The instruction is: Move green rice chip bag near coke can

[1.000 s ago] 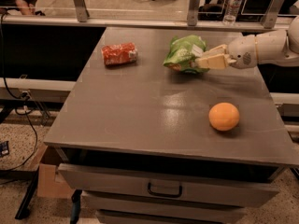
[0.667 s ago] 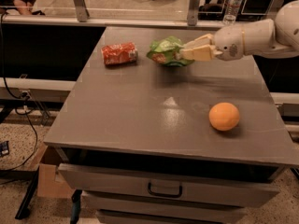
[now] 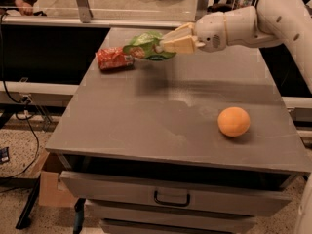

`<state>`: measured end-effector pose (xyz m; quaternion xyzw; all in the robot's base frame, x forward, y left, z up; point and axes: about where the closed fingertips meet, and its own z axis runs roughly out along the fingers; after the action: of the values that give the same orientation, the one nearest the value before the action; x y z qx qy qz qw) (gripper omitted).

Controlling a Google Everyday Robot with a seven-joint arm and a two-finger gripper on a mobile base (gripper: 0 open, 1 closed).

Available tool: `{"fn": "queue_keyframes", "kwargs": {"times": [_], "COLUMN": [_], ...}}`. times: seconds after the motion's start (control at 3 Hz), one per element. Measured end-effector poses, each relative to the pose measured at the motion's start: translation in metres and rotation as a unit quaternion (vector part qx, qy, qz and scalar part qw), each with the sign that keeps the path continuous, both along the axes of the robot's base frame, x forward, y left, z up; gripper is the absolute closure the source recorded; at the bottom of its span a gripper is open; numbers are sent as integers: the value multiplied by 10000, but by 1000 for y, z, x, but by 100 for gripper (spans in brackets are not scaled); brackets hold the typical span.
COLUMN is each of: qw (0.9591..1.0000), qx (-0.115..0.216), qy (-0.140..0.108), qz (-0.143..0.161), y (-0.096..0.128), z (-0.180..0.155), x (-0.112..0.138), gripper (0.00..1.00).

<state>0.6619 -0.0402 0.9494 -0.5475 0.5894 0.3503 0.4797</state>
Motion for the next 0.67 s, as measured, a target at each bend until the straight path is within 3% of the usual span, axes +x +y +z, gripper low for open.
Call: {"fn": "queue_keyframes", "kwargs": {"times": [0.33, 0.67], "qw": [9999, 9998], "qx": [9, 25], "qy": [-135, -189], "qz": [45, -26], "y": [9, 11], "z": [7, 9], "x": [3, 7], "gripper": [100, 84]}}
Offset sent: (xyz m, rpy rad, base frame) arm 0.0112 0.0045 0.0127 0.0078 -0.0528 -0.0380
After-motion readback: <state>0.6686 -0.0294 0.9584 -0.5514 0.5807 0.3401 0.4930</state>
